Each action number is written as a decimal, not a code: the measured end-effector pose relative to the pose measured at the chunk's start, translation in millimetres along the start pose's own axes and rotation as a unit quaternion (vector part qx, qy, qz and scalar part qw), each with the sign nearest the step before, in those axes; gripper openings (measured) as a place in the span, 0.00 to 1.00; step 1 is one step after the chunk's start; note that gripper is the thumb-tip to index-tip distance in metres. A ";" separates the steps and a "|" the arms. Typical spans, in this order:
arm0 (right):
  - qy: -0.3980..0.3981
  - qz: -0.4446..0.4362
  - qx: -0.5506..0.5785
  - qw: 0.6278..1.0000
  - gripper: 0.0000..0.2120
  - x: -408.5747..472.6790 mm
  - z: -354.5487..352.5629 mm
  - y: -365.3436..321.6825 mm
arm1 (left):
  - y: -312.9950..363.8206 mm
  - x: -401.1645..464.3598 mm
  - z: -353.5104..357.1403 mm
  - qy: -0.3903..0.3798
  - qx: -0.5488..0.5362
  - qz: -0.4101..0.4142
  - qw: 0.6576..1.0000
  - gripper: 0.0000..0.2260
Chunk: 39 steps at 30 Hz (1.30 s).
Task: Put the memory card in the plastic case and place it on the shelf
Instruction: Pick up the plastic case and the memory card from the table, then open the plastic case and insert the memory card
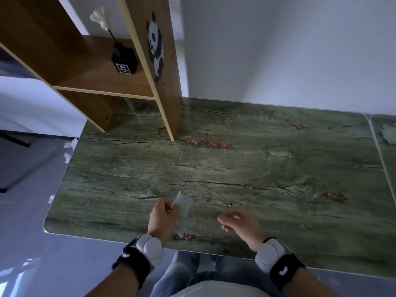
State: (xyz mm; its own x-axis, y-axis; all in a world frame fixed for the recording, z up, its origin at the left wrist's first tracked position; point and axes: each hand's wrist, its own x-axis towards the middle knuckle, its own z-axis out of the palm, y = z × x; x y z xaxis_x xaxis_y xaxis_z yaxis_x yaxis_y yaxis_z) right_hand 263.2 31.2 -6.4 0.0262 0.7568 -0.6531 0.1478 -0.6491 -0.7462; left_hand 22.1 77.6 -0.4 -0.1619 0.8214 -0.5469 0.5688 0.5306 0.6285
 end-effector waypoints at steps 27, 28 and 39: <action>0.053 -0.085 -0.031 0.995 0.05 -52.1 33.1 -93.6 | 54.4 -71.9 -11.7 -0.056 -0.320 -0.038 0.945 0.04; 0.064 -0.096 -0.049 0.992 0.06 -49.7 34.7 -93.9 | 55.8 -71.8 -12.4 -0.060 -0.322 -0.037 0.944 0.04; 0.099 -0.184 -0.146 0.967 0.06 -38.3 40.1 -93.2 | 62.9 -66.6 -13.7 -0.082 -0.315 -0.012 0.946 0.05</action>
State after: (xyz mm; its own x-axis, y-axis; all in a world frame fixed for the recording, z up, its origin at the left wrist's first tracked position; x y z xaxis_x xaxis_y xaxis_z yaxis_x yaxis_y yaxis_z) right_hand 208.8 59.6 83.0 0.1024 0.9512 -0.2912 0.4559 -0.3051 -0.8361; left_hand 57.6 59.1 83.1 -0.0121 0.7920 -0.6104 -0.0340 0.6098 0.7918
